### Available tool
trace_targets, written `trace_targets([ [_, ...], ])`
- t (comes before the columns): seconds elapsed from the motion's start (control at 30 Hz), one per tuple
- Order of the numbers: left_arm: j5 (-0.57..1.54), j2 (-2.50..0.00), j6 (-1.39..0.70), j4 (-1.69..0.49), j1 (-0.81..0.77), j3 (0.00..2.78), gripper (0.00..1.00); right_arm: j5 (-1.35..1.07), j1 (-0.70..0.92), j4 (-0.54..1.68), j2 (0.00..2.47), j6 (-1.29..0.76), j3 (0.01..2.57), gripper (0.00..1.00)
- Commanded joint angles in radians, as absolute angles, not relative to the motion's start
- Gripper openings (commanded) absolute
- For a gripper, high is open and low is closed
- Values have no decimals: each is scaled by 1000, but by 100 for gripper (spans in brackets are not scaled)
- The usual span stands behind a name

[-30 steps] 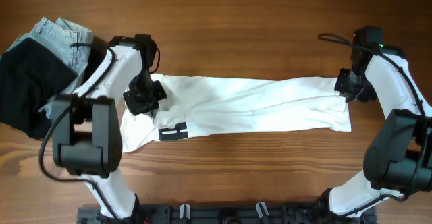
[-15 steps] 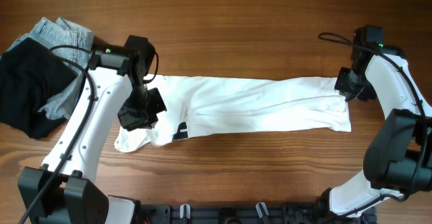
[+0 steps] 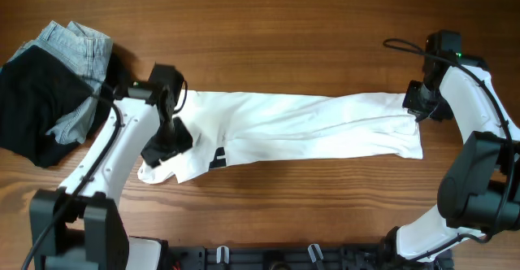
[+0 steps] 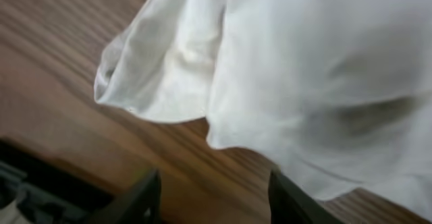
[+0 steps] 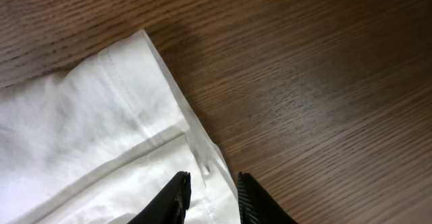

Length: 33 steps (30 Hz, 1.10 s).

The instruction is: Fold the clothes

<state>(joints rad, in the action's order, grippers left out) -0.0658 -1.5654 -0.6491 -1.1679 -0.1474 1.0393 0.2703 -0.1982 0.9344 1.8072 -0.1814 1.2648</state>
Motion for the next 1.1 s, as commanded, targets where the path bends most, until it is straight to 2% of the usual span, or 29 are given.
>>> trace_targets([
  [0.0,11,-1558,-544,-1007,-76,923,50,265,-202,931,1803,-183,1261,29],
  [0.07,60,-1560,-496,-893,-47,866,45,265,-202,932,1803,-183,1261,29],
  [0.13,60,-1573,-497,-833,-46,822,43,265,-202,932,1803,-183,1261,29],
  [0.27,60,-1611,-498,-796,-46,801,32,265,-202,932,1803,-183,1261,29],
  [0.3,60,-1611,-498,-792,-46,801,27,265,-202,932,1803,-183,1261,29],
  [0.37,64,-1610,-497,-797,-46,802,4,265,-202,933,1803,-183,1261,29],
  [0.6,64,-1570,-455,-993,-47,935,4,265,-202,933,1803,-183,1261,29],
  [0.77,290,-1523,-395,-1057,-47,964,4,265,-202,933,1803,-183,1261,29],
  [0.97,316,-1488,-370,-1072,-47,987,4,265,-202,932,1803,-183,1261,29],
  [1.07,500,-1488,-371,-1031,-47,987,4,265,-202,933,1803,-183,1261,29],
])
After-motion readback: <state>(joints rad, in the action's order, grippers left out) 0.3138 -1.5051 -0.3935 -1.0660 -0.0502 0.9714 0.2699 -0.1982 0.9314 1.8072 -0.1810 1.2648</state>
